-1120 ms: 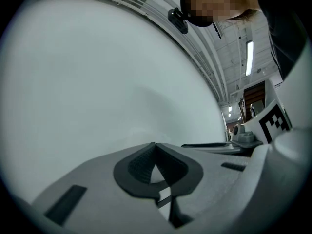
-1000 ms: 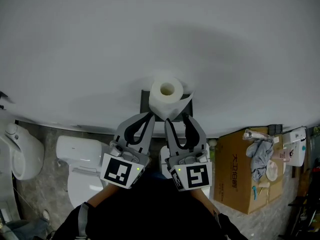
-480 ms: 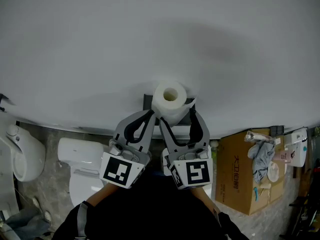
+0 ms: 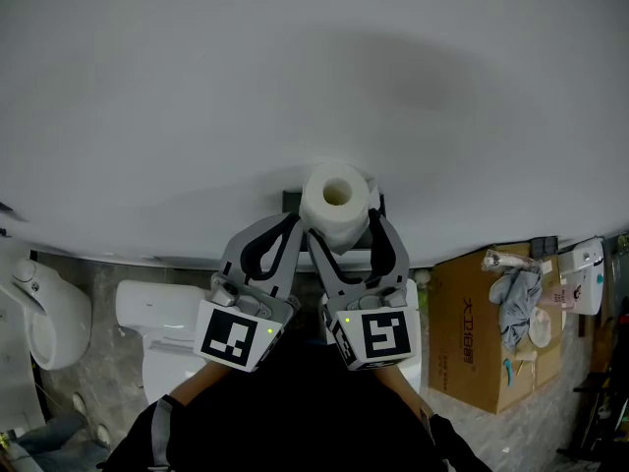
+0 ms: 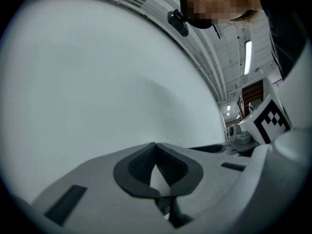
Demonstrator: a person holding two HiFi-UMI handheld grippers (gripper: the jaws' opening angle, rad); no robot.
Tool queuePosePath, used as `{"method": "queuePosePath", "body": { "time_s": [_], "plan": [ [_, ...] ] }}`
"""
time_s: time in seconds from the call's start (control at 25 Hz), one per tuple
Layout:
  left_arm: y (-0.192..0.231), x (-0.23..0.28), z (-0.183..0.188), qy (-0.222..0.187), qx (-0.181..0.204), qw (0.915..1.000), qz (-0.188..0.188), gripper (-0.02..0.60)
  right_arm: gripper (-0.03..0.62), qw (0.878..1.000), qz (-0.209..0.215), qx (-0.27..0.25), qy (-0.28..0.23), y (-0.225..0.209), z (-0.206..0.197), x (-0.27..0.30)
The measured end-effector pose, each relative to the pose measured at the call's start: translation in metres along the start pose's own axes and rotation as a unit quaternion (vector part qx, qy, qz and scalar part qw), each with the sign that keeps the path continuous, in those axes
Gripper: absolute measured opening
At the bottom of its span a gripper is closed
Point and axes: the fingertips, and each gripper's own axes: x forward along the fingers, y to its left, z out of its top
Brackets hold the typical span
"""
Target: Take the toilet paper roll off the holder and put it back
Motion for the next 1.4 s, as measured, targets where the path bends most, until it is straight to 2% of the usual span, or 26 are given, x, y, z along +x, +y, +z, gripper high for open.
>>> {"method": "queuePosePath", "body": {
  "time_s": [0.52, 0.88, 1.4],
  "plan": [
    [0.007, -0.002, 0.005, -0.004, 0.006, 1.0, 0.004, 0.006, 0.354, 1.0, 0.003, -0.004, 0.013, 0.001, 0.004, 0.014],
    [0.006, -0.002, 0.004, 0.004, 0.006, 1.0, 0.001, 0.006, 0.353, 0.999, -0.008, -0.011, 0.04, -0.001, -0.001, 0.018],
    [0.005, 0.001, 0.005, 0.004, 0.009, 0.9999, -0.011, 0.006, 0.353, 0.999, -0.015, -0.027, 0.011, -0.002, 0.016, 0.015]
  ]
}}
